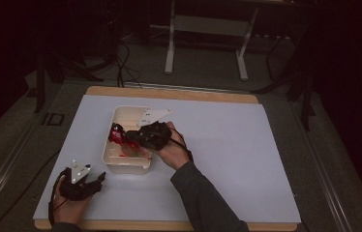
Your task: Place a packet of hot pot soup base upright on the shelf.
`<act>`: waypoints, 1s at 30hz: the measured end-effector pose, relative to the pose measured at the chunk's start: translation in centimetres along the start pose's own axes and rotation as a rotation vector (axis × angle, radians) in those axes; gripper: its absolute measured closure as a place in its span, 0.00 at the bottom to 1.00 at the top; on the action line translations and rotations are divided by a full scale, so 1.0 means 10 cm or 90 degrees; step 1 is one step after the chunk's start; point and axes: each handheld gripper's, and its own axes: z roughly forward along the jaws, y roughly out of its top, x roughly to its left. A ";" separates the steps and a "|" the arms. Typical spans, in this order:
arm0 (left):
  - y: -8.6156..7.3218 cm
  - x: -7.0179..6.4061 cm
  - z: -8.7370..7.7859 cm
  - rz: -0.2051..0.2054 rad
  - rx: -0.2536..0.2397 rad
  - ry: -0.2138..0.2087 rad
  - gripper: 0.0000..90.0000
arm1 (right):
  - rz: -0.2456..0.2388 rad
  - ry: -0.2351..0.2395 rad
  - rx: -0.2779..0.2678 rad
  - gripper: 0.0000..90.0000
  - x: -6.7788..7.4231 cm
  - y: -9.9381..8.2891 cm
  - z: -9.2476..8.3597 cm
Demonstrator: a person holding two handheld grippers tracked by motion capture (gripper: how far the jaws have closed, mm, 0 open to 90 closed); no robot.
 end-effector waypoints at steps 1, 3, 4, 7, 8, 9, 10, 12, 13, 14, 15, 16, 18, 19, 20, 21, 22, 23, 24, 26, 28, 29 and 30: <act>0.00 0.00 0.00 0.000 0.000 0.000 0.41 | 0.001 0.002 0.000 0.99 0.01 0.00 0.01; 0.00 0.00 0.00 0.000 -0.001 0.001 0.41 | 0.001 0.003 0.000 0.99 0.01 0.01 0.02; 0.00 0.00 0.00 0.000 -0.001 0.001 0.41 | -0.001 0.005 0.000 0.99 0.01 0.01 0.03; 0.00 0.00 0.00 -0.001 -0.001 0.000 0.41 | -0.005 0.006 -0.002 0.99 0.03 0.02 0.07; 0.00 0.00 0.00 -0.001 -0.002 0.000 0.41 | -0.003 0.006 -0.002 0.99 0.04 0.02 0.09; 0.00 0.00 0.00 -0.001 -0.002 0.000 0.41 | 0.001 0.006 -0.001 0.99 0.04 0.01 0.11; 0.00 0.00 0.00 -0.001 -0.002 0.000 0.41 | 0.001 0.007 -0.002 0.99 0.05 0.01 0.13; 0.00 0.00 0.00 -0.001 -0.003 0.000 0.41 | 0.002 0.014 0.000 0.99 0.06 0.00 0.15; 0.00 0.00 0.00 -0.002 -0.004 -0.001 0.41 | 0.000 0.014 0.003 0.99 0.06 -0.01 0.17; 0.00 0.00 0.00 -0.003 -0.004 -0.001 0.41 | -0.001 0.015 0.005 0.99 0.06 -0.01 0.17; 0.00 0.00 0.00 -0.002 -0.005 -0.001 0.41 | 0.000 0.018 0.009 0.99 0.06 -0.03 0.18; 0.00 0.00 0.00 -0.002 -0.005 -0.001 0.41 | 0.000 0.017 0.011 0.99 0.06 -0.05 0.18; 0.00 0.00 0.00 0.000 -0.003 -0.001 0.41 | 0.003 0.019 0.015 0.99 0.05 -0.08 0.18; 0.00 0.00 0.00 0.000 -0.003 -0.001 0.41 | 0.005 0.022 0.018 0.99 0.05 -0.10 0.18; 0.00 0.00 0.00 0.000 -0.002 -0.001 0.41 | 0.006 0.024 0.016 0.99 0.04 -0.12 0.18; 0.00 0.00 0.00 0.000 -0.002 -0.001 0.41 | 0.009 0.027 0.013 0.99 0.03 -0.13 0.17; 0.00 0.00 0.00 0.000 -0.002 -0.001 0.41 | 0.012 0.029 0.013 0.99 0.02 -0.14 0.16; 0.00 0.00 0.00 -0.001 -0.003 0.000 0.41 | 0.015 0.031 0.010 0.99 0.01 -0.16 0.15; 0.00 0.00 0.00 0.000 -0.002 0.000 0.41 | 0.018 0.033 0.009 0.99 0.01 -0.18 0.14; 0.00 0.00 0.00 0.001 -0.002 0.000 0.41 | 0.025 0.037 0.006 0.99 -0.01 -0.21 0.13; 0.00 0.00 0.00 0.002 0.000 0.000 0.41 | 0.030 0.039 0.004 0.99 -0.02 -0.24 0.12; 0.00 0.00 0.00 0.002 0.001 0.000 0.41 | 0.035 0.039 0.006 0.99 -0.04 -0.27 0.11; 0.00 0.00 0.00 0.002 0.000 0.000 0.41 | 0.035 0.040 0.005 0.99 -0.04 -0.28 0.10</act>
